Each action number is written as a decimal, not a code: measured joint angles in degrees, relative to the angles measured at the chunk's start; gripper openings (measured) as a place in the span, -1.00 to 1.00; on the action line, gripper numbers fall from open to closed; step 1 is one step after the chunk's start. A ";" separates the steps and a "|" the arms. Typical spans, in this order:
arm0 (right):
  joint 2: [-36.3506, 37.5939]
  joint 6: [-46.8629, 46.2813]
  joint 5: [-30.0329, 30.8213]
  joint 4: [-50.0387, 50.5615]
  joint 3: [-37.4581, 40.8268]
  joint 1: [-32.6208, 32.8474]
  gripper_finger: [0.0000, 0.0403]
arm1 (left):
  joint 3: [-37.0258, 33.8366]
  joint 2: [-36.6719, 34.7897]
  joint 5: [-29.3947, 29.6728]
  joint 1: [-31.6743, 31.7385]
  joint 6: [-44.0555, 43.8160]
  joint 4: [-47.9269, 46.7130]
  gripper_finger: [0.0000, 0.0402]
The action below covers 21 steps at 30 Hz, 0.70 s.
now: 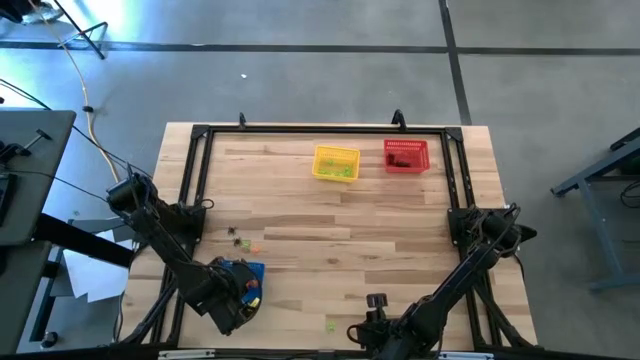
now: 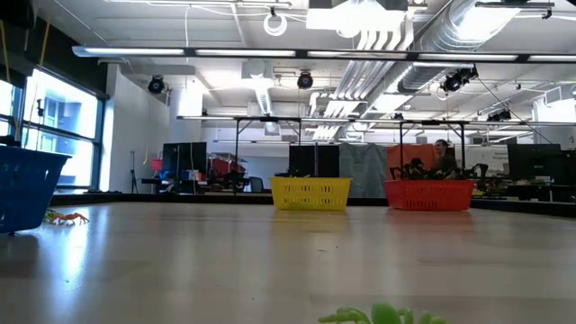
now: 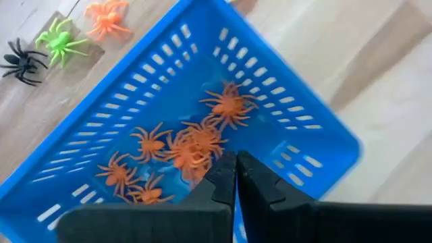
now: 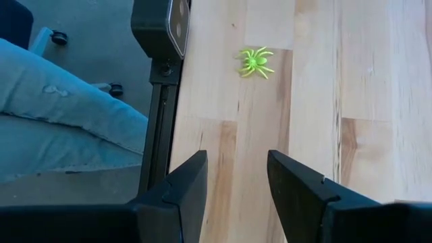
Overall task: Sort Halloween decoration
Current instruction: Put the green spider toy into the yellow bin
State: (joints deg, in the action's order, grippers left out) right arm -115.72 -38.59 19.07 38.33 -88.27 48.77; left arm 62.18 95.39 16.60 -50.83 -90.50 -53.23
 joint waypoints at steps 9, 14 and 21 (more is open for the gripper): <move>0.00 0.02 0.00 -0.02 0.00 0.00 -0.26 | -2.28 0.00 0.02 0.04 -0.41 3.67 -1.00; 0.00 0.02 0.02 -0.03 0.00 0.00 -0.26 | -1.54 0.00 0.57 0.04 -0.36 3.54 -0.98; 0.00 0.02 0.04 -0.02 0.00 0.00 -0.26 | 0.42 0.00 0.93 0.13 0.15 2.39 -0.83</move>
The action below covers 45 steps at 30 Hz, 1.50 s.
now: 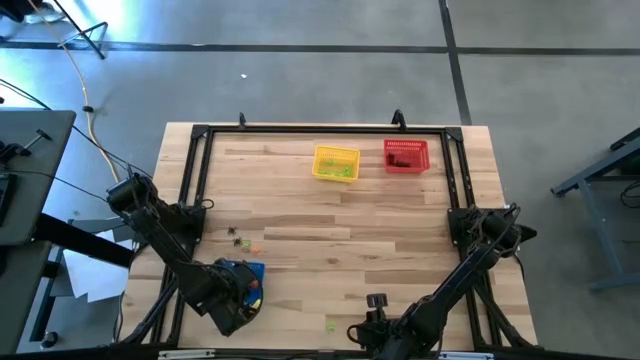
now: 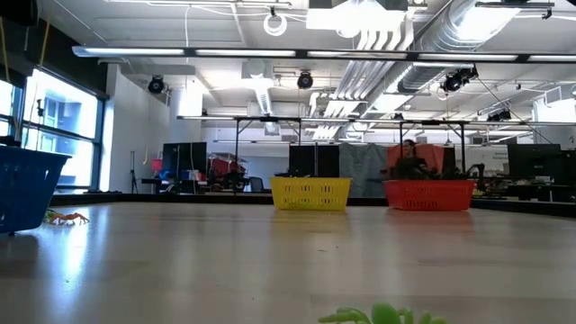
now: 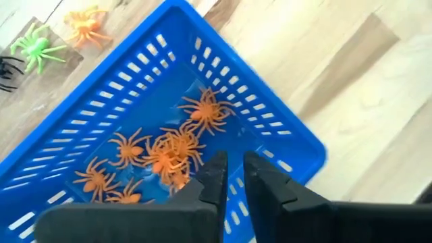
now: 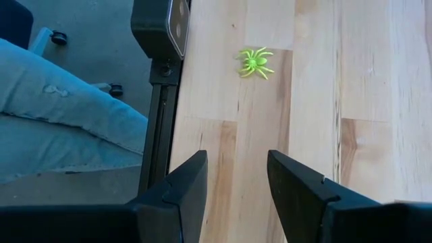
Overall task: Sort Halloween decoration
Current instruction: Put the green spider toy into the yellow bin
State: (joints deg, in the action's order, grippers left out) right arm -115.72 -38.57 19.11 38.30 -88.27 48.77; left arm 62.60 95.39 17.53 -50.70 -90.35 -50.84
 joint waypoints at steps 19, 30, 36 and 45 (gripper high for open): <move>0.00 -1.33 0.01 -0.02 0.00 0.00 -0.26 | 3.10 -0.02 -6.70 1.42 1.23 -1.03 -0.42; 0.00 -5.14 -0.40 -0.04 0.00 0.10 -0.26 | 24.34 -0.11 6.66 3.58 17.45 1.66 -0.43; 0.00 -6.47 -0.52 -0.02 0.00 1.10 -0.26 | 25.16 0.72 7.28 4.80 29.46 15.84 -0.43; 0.00 -6.37 -0.65 0.14 0.00 1.74 -0.26 | 24.97 11.70 -5.69 10.97 42.68 30.26 -0.43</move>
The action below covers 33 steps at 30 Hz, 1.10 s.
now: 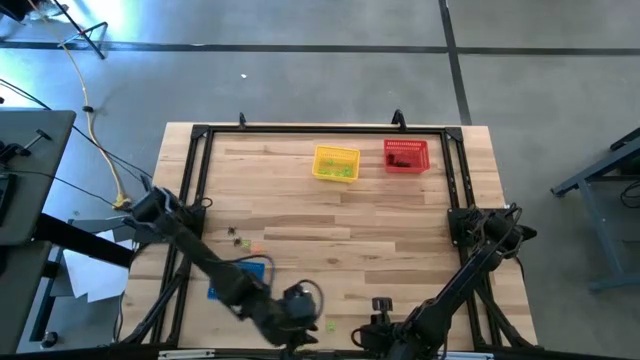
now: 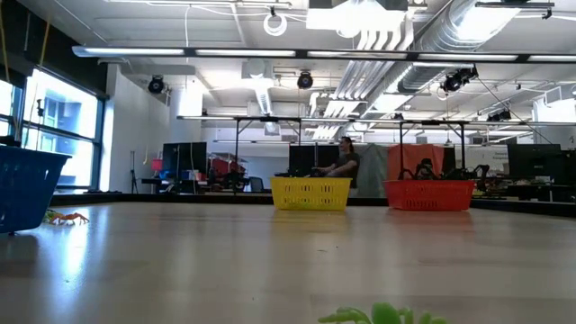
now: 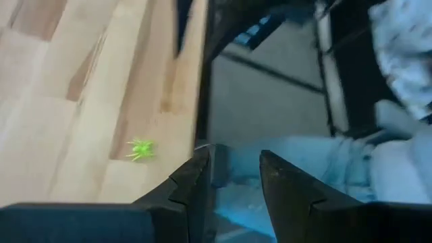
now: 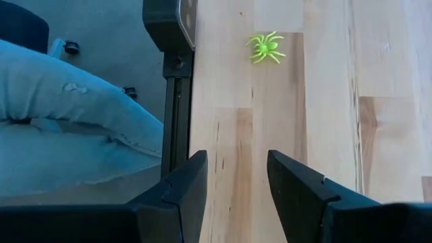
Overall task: Sort Halloween decoration
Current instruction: Put the green spider toy into the yellow bin
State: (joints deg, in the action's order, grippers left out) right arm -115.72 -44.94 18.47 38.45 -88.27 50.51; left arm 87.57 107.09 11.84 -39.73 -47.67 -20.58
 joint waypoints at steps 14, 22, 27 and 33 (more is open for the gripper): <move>0.00 -1.56 2.40 0.32 0.00 1.30 -0.26 | -0.06 6.82 -7.75 6.37 17.03 -4.20 -0.43; 0.00 -5.79 -2.61 3.23 0.00 2.88 -0.26 | 0.00 12.28 -5.75 7.49 23.49 0.02 -0.43; 0.00 -8.32 -2.70 5.55 0.00 4.66 -0.26 | 0.00 15.32 -6.03 7.50 25.28 1.77 -0.43; 0.00 -9.06 -2.70 6.41 0.00 6.14 -0.26 | -0.04 17.15 -8.06 7.37 24.81 2.56 -0.43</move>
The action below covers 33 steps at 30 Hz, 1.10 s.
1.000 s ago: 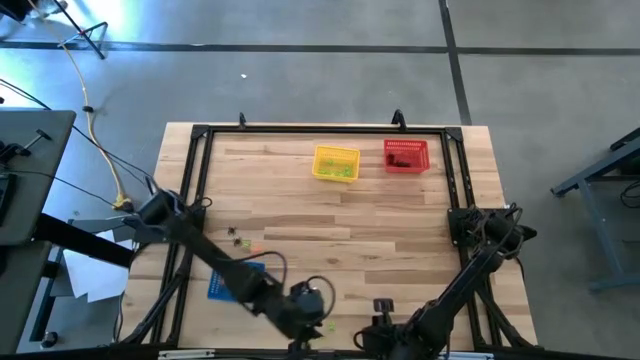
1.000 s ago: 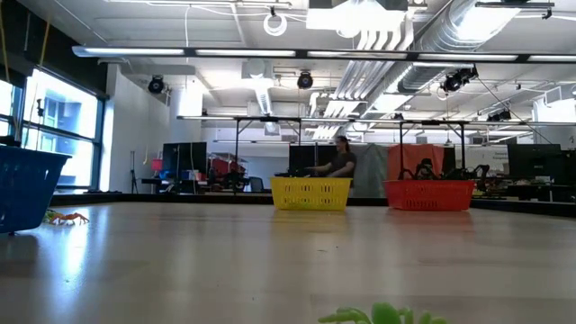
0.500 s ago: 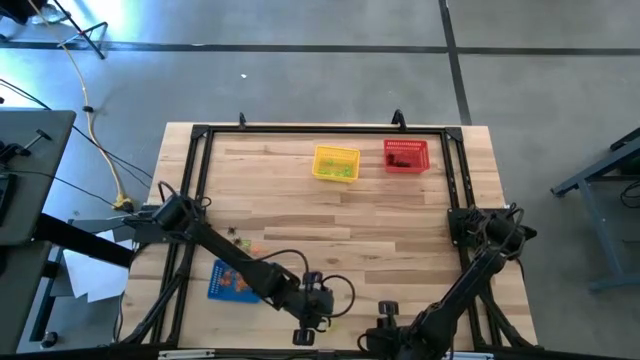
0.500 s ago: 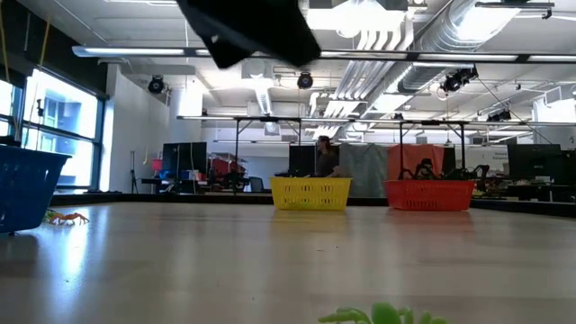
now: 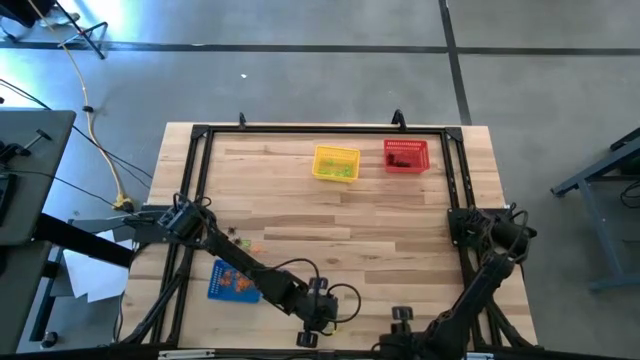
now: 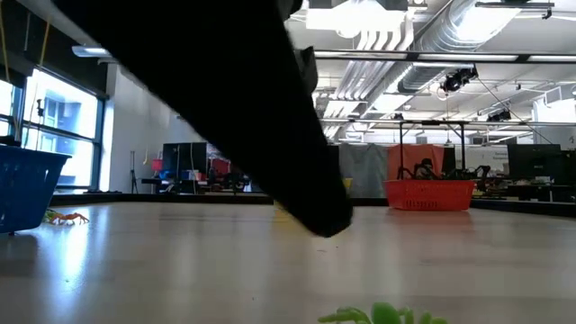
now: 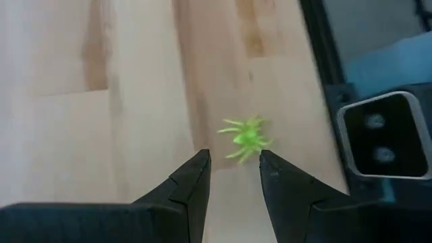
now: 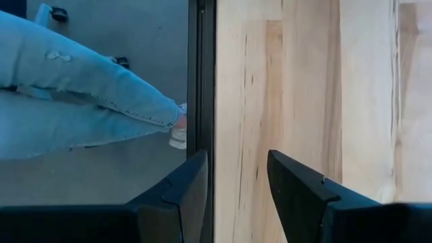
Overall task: Sort Halloween decoration
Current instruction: Put the green spider toy into the yellow bin
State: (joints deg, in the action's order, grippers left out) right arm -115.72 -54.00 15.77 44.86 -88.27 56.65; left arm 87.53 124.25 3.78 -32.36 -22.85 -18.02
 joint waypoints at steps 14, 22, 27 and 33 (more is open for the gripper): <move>0.00 -0.02 0.70 0.83 0.00 0.38 -0.26 | 0.04 2.24 -4.65 -1.50 2.69 4.94 -0.43; 0.00 -0.15 1.30 0.65 0.00 0.41 -0.26 | 0.19 4.39 -5.02 -0.33 7.10 9.18 -0.43; 0.00 -0.19 2.10 0.45 0.00 0.39 -0.26 | 0.13 4.98 -5.21 0.15 8.29 9.24 -0.43; 0.00 -0.17 2.14 0.33 0.00 0.41 -0.26 | 0.13 4.96 -5.15 0.46 9.07 9.03 -0.43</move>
State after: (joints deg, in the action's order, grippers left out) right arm -115.72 -54.17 17.91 45.19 -88.27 57.06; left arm 87.66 129.21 -1.37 -31.90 -13.78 -8.99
